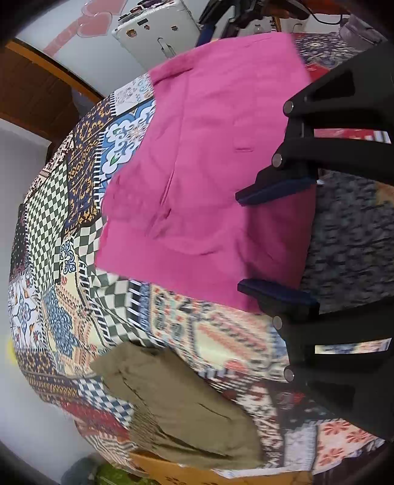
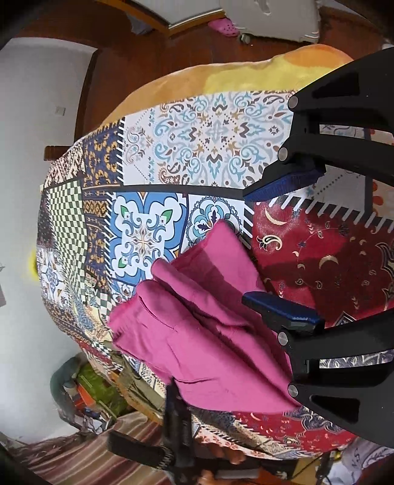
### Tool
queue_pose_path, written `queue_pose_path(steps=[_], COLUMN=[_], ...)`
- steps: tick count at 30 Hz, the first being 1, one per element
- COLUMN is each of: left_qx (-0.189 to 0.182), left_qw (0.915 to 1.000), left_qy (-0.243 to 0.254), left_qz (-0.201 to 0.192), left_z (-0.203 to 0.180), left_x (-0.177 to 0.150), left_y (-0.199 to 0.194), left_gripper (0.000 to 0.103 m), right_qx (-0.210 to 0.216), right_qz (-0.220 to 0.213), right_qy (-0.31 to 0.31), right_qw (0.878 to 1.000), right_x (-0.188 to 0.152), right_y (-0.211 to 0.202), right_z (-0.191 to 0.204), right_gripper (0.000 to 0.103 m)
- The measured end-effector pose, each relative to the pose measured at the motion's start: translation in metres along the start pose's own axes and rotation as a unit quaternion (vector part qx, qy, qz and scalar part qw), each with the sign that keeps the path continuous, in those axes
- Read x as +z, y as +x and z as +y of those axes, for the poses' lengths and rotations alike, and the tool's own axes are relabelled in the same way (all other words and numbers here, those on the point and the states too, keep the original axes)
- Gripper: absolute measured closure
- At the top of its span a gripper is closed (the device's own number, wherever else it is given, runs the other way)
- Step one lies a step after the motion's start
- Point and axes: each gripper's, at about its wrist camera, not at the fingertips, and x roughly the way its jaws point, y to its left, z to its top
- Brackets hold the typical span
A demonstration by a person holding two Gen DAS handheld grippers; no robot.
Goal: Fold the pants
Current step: 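Move both tools over the folded pink pants toward the waistband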
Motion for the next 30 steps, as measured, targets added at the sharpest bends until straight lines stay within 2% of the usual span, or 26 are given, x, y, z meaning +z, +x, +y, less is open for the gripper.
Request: queue_pose_path(steps=[7,12,17,21,24,27,30], left_qx=[-0.007,-0.014,0.027,0.027,0.034,0.028,0.046], left_qw=[0.9998,0.9991,0.9987,0.9983,0.9975,0.9969,0.996], left_qy=[-0.012,-0.038,-0.031,-0.047,-0.058,-0.072,-0.073], left_qz=[-0.012,-0.016,-0.032,-0.023,-0.021,-0.016,-0.02], left_z=[-0.004,-0.003,0.002,0.018,0.028,0.038,0.043], left_x=[-0.042,-0.066,-0.086,-0.098,-0.103,-0.105,-0.105], left_y=[-0.03,-0.049,-0.069,-0.067,-0.062,-0.056,-0.059], left_gripper=[0.052,0.052,0.052,0.052,0.052,0.052,0.052], right_qx=[0.008,0.021,0.045,0.055,0.05,0.055,0.053], right_qz=[-0.024,-0.046,-0.056,-0.045,-0.02,-0.009,-0.007], right_qy=[-0.016,-0.037,-0.06,-0.076,-0.081,-0.073,-0.062], right_qw=[1.0,0.998,0.996,0.995,0.995,0.996,0.997], right_x=[0.002,0.006,0.011,0.01,0.006,0.0,-0.003], right_y=[-0.017,-0.028,-0.028,-0.012,0.008,0.018,0.014], right_z=[0.016,0.034,0.057,0.07,0.072,0.065,0.053], right_gripper=[0.045,0.045,0.045,0.045,0.046,0.046,0.046])
